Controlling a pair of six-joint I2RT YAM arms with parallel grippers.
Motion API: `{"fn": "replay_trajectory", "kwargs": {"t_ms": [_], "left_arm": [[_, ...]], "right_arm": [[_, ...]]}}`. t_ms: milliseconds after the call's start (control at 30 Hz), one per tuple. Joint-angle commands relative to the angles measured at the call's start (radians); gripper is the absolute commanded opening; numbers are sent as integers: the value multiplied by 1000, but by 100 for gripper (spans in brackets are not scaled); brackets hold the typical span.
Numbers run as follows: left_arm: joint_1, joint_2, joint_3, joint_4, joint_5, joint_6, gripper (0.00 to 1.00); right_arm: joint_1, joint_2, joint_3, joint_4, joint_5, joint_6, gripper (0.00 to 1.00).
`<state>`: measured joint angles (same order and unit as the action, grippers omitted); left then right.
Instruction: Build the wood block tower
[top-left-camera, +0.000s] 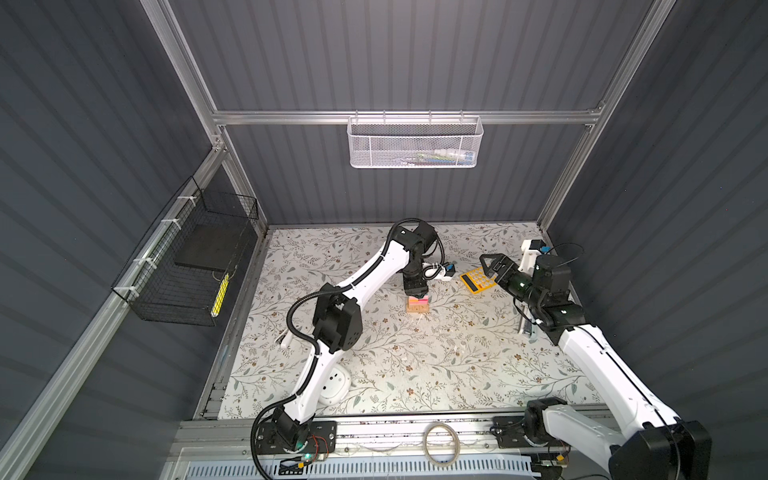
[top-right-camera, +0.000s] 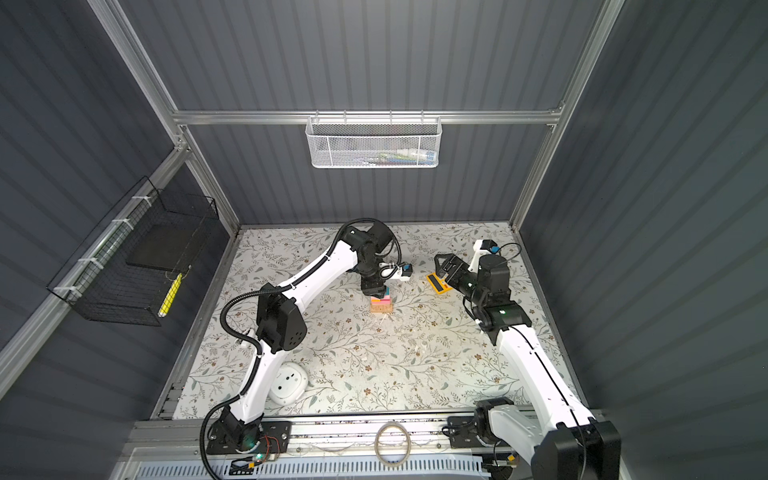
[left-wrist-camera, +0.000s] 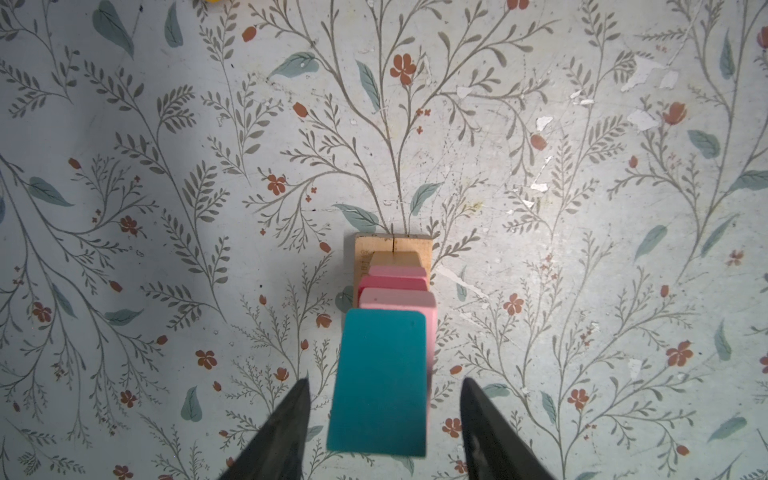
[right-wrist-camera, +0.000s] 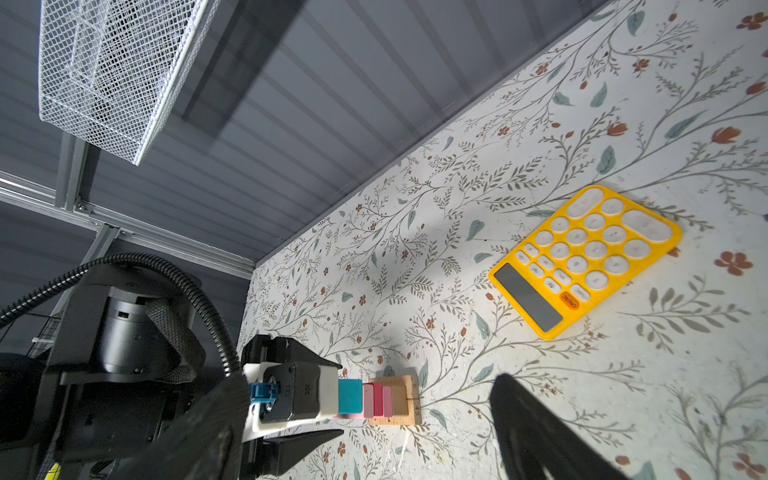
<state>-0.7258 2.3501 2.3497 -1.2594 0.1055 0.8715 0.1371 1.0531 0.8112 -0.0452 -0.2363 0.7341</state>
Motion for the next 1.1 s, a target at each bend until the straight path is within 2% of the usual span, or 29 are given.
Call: {"fn": "replay_trajectory", "kwargs": {"t_ms": [0, 133, 167, 433, 500, 700, 800, 900, 1067], "left_arm": [[-1, -6, 10, -15, 6, 14, 63], [-1, -13, 12, -12, 3, 9, 96], [-1, -17, 12, -10, 3, 7, 100], [-4, -85, 32, -39, 3, -6, 100], [-2, -126, 36, -45, 2, -15, 100], [-2, -309, 10, 4, 14, -103, 100], [-2, -417, -56, 93, -12, -200, 100], [0, -530, -162, 207, -103, -312, 100], [21, -748, -447, 437, -172, -459, 100]], "right_arm": [[-5, 3, -9, 20, -4, 7, 92], [-5, 2, -7, 19, -9, 7, 92], [-5, 2, -7, 18, -9, 7, 92], [-5, -5, 0, 11, -15, 4, 93], [-5, -7, 13, -5, -16, -4, 99], [-6, -23, 66, -97, -20, -59, 99], [-8, -47, 97, -162, 10, -99, 99], [-15, -64, 137, -236, 61, -155, 99], [-29, -71, 211, -338, 163, -264, 99]]}}
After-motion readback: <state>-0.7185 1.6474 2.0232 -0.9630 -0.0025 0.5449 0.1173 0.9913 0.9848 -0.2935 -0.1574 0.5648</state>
